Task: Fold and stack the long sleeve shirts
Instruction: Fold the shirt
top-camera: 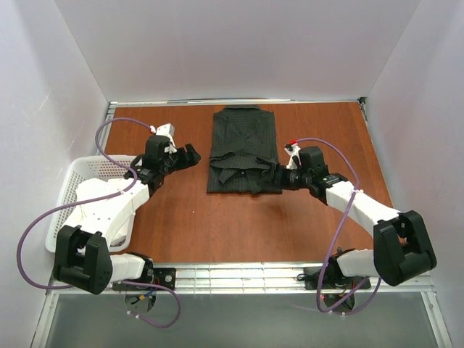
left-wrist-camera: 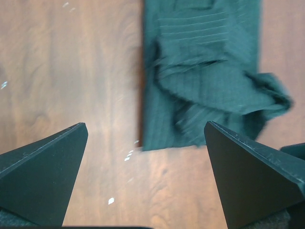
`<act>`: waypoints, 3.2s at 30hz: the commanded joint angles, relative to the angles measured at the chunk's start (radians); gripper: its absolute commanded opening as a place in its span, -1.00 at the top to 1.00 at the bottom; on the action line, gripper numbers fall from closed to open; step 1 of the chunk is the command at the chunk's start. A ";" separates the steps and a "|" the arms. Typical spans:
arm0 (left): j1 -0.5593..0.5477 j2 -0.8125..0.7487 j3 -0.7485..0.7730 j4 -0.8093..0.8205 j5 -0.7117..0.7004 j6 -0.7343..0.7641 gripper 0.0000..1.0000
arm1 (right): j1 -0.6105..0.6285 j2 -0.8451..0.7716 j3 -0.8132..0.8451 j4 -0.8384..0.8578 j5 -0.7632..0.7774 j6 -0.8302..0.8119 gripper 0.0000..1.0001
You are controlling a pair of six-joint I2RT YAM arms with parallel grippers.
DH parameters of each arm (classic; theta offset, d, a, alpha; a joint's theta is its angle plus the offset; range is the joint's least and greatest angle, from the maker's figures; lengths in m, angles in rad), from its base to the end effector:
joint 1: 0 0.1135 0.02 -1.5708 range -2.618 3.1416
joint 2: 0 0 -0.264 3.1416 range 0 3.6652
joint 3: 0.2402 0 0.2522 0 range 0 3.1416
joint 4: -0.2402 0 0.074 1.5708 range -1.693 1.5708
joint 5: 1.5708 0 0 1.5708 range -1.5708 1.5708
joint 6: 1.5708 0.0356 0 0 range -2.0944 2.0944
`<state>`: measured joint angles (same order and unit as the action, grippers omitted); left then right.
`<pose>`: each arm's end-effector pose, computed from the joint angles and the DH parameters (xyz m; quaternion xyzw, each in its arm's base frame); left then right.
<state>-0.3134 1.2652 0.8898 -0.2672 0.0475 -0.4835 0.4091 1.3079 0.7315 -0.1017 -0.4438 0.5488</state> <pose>0.2641 -0.0874 0.2656 -0.0653 0.8916 -0.1932 0.4042 0.2436 0.1223 0.2186 -0.0334 0.8844 0.3702 0.2822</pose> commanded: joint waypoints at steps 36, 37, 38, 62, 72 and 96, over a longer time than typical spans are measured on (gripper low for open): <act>0.008 -0.070 -0.048 0.014 -0.087 0.033 -0.85 | -0.113 0.539 0.577 0.355 -0.070 0.180 -0.56; 0.008 -0.072 -0.048 0.014 -0.087 0.031 -0.85 | -0.109 0.525 0.565 0.350 -0.081 0.160 -0.55; 0.008 -0.070 -0.048 0.014 -0.087 0.031 -0.85 | -0.104 0.512 0.548 0.347 -0.090 0.136 -0.53; 0.010 -0.070 -0.046 0.003 -0.123 0.028 -0.83 | 0.338 0.356 0.213 0.302 0.257 0.210 -0.21; 0.011 -0.079 -0.048 0.000 -0.130 0.028 -0.83 | 0.349 0.487 0.307 0.376 0.277 0.296 -0.15; 0.011 -0.089 -0.052 -0.001 -0.135 0.031 -0.84 | 0.040 0.688 0.700 0.481 0.063 0.248 -0.44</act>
<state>-0.3088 1.2098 0.8459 -0.2619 -0.0689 -0.4568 0.4545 2.0281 1.4017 0.3492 -0.3260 0.8734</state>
